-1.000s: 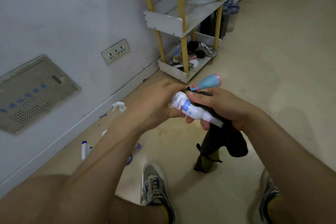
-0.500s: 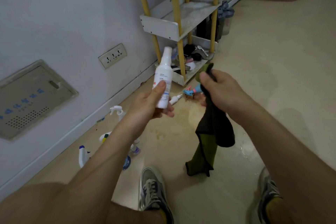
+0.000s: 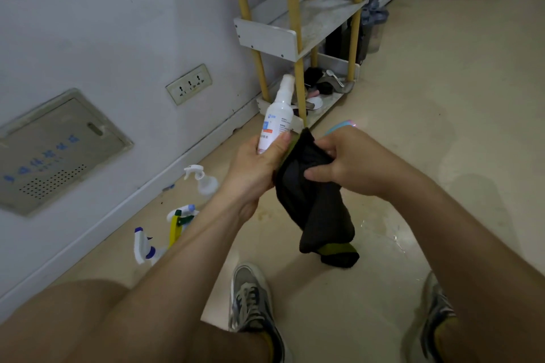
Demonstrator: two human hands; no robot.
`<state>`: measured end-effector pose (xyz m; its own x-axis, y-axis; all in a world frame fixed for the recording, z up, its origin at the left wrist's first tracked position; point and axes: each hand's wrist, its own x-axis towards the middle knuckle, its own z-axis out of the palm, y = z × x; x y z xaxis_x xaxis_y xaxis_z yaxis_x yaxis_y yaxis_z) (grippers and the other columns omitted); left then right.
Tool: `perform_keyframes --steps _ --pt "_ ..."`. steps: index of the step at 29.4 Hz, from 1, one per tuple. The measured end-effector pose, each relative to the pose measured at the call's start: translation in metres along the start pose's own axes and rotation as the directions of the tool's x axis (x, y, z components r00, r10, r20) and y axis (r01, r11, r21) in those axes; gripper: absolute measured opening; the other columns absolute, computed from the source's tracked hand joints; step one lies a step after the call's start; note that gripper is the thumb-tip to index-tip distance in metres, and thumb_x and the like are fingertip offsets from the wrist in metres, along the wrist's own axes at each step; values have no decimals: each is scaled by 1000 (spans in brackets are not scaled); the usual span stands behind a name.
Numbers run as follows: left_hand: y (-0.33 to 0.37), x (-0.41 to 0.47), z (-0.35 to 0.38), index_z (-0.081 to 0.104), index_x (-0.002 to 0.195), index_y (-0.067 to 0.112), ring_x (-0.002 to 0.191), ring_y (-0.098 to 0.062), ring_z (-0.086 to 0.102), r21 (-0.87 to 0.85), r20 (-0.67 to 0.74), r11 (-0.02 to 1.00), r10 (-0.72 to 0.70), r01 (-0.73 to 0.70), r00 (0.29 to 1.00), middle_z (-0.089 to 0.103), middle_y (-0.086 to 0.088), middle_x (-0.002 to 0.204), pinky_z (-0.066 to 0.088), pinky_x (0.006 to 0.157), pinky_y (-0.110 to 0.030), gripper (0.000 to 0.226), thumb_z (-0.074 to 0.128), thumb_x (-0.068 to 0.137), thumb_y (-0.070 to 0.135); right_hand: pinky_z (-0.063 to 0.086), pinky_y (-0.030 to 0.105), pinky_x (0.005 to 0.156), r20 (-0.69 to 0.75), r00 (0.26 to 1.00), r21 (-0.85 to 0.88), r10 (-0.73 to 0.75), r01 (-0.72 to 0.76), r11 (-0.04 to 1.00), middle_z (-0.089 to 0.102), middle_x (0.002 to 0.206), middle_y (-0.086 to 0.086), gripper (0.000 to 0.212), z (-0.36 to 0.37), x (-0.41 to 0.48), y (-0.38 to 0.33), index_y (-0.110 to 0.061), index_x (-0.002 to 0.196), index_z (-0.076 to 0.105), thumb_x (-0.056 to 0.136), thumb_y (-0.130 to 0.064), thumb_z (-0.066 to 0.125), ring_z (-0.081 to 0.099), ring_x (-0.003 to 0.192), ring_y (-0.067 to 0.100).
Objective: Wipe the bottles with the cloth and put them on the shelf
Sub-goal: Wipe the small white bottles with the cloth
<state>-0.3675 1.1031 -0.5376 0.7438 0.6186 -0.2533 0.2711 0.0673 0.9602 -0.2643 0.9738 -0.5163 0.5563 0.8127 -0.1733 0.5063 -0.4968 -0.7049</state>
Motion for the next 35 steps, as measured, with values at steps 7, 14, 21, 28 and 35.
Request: perform_keyframes --steps 7,14,21,28,35 --pt "-9 4 -11 59 100 21 65 -17 63 464 -100 882 149 -86 984 66 -1 85 52 64 -35 29 59 92 49 56 38 81 -293 956 491 3 148 859 75 85 -7 11 -3 0 -5 -27 85 77 89 -33 69 70 87 13" --pt "-5 -35 31 53 75 5 49 -15 49 237 58 965 100 -111 993 58 -6 57 38 49 -26 51 33 103 42 28 34 117 -547 832 473 -92 398 786 38 145 -18 19 53 13 -7 -51 105 63 93 -38 54 32 142 15" --pt "-16 -50 48 51 80 9 49 -17 41 20 254 998 -62 59 965 46 -7 55 30 43 -21 48 37 102 49 59 28 68 -313 873 941 374 231 248 69 113 -4 28 38 32 12 -19 124 63 102 -30 50 73 87 12" --pt "-25 -30 42 63 67 14 70 -20 63 525 48 846 84 -97 995 67 -3 67 49 68 -38 71 21 96 64 55 38 85 -237 873 925 427 68 374 68 111 14 26 60 28 11 -19 107 65 103 -34 45 68 96 22" --pt "-21 -12 30 55 83 22 69 -21 57 934 64 306 363 -184 929 55 4 69 40 63 -33 67 5 94 64 49 41 104 26 917 990 399 -79 118 72 115 8 62 85 15 2 -14 121 66 91 -66 48 68 108 21"
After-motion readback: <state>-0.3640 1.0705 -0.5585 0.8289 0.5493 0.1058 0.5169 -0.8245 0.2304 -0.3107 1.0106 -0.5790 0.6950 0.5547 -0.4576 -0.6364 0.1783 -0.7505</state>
